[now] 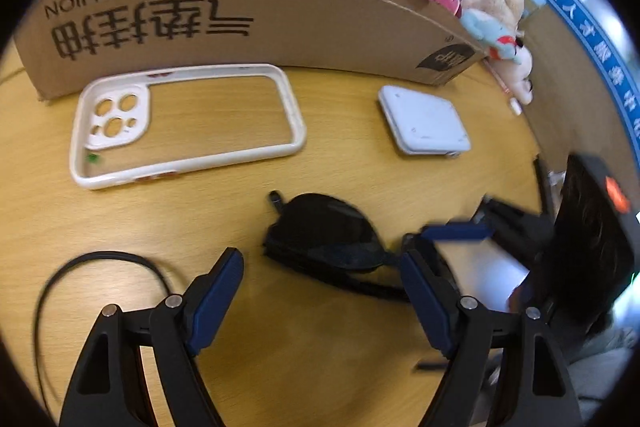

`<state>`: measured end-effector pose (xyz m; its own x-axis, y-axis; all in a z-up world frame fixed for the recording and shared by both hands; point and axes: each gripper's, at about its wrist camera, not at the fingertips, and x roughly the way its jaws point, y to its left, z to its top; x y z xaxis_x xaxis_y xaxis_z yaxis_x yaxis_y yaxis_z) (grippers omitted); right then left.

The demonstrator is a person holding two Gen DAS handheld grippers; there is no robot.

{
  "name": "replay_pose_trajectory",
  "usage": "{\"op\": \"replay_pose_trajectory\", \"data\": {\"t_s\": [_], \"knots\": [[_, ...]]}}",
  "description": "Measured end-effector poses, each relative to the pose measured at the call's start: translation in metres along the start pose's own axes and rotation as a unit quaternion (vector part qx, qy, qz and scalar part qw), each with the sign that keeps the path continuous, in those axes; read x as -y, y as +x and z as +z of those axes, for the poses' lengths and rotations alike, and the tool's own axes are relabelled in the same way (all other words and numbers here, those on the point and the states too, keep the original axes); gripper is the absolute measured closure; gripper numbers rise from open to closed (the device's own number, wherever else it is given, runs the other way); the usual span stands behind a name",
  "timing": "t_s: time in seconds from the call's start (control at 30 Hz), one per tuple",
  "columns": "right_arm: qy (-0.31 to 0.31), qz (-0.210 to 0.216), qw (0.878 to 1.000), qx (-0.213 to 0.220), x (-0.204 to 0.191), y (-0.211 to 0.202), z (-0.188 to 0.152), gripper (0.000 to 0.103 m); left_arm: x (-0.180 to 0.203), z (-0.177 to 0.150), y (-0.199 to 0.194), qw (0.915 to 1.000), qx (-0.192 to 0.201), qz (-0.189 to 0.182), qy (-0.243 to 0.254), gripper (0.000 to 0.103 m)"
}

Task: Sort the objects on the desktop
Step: 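Close the right gripper on the sunglasses lens while the left grips the temple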

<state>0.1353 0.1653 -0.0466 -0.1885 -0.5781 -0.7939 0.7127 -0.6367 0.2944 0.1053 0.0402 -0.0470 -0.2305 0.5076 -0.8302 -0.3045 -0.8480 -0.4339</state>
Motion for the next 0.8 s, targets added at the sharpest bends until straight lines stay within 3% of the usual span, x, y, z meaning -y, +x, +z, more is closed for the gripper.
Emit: {"op": "replay_pose_trajectory", "data": {"t_s": [0.07, 0.1, 0.13, 0.17, 0.23, 0.43, 0.8], "knots": [[-0.011, 0.003, 1.000, 0.001, -0.010, 0.004, -0.001, 0.016, 0.003, 0.000, 0.002, 0.9998, -0.001, -0.018, -0.005, 0.030], [-0.014, 0.002, 1.000, 0.001, -0.013, 0.005, -0.002, 0.020, 0.005, 0.000, 0.005, 0.9996, -0.004, -0.026, -0.006, 0.045], [-0.018, 0.003, 1.000, 0.000, -0.017, 0.005, -0.002, 0.030, 0.006, 0.000, 0.008, 0.9993, -0.012, -0.035, -0.011, 0.053], [-0.021, 0.005, 1.000, -0.001, -0.020, 0.005, -0.006, 0.043, 0.007, 0.000, 0.007, 0.9996, -0.002, -0.025, -0.012, 0.054], [-0.023, -0.008, 1.000, -0.002, -0.025, 0.007, -0.005, 0.050, 0.010, 0.000, 0.009, 0.9999, 0.002, -0.007, -0.008, 0.061], [0.006, -0.013, 1.000, 0.003, -0.023, 0.008, -0.003, 0.054, -0.001, 0.008, 0.005, 0.9992, 0.008, -0.021, -0.033, 0.073], [0.012, -0.030, 0.999, 0.044, -0.023, -0.015, 0.017, 0.057, 0.014, 0.043, -0.027, 0.9983, 0.053, -0.022, 0.006, 0.075]]}}
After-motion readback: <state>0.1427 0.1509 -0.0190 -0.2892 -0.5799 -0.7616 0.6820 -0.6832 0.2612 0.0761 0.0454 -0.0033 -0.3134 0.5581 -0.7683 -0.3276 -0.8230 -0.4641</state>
